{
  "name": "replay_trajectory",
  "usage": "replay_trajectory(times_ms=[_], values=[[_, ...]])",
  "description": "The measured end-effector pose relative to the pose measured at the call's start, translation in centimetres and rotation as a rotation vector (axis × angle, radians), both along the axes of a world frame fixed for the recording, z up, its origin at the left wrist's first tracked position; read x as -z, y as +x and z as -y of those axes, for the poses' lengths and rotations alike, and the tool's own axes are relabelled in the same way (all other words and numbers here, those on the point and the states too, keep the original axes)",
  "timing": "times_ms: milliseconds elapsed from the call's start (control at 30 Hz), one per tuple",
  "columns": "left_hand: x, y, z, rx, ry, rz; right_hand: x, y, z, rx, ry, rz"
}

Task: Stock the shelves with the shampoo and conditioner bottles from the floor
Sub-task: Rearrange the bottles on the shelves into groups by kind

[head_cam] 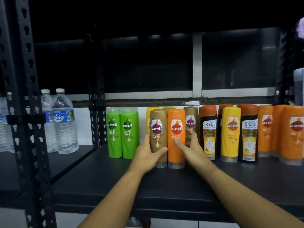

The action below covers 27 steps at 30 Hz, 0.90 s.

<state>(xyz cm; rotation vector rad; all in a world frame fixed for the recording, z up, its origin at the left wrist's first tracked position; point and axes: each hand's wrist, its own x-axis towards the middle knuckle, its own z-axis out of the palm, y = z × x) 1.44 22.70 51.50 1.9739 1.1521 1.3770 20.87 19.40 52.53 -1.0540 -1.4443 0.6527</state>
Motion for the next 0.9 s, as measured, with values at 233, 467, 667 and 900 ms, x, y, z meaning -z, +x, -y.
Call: replay_trajectory(times_ms=[233,467,667,900], values=[[0.2,0.0,-0.4,-0.016,0.013,0.018,-1.2,0.0,-2.2,-0.158,-0.047,-0.177],[0.4,0.1,-1.0,-0.013,0.034,0.003,-0.8,-0.2,-3.5,-0.22,-0.08,-0.234],[0.5,0.0,-1.1,-0.023,0.043,-0.012,-0.5,-0.5,-3.3,-0.244,-0.019,-0.204],[0.6,0.1,-1.1,-0.013,0.053,-0.028,-0.7,-1.2,-2.8,-0.303,-0.026,-0.272]])
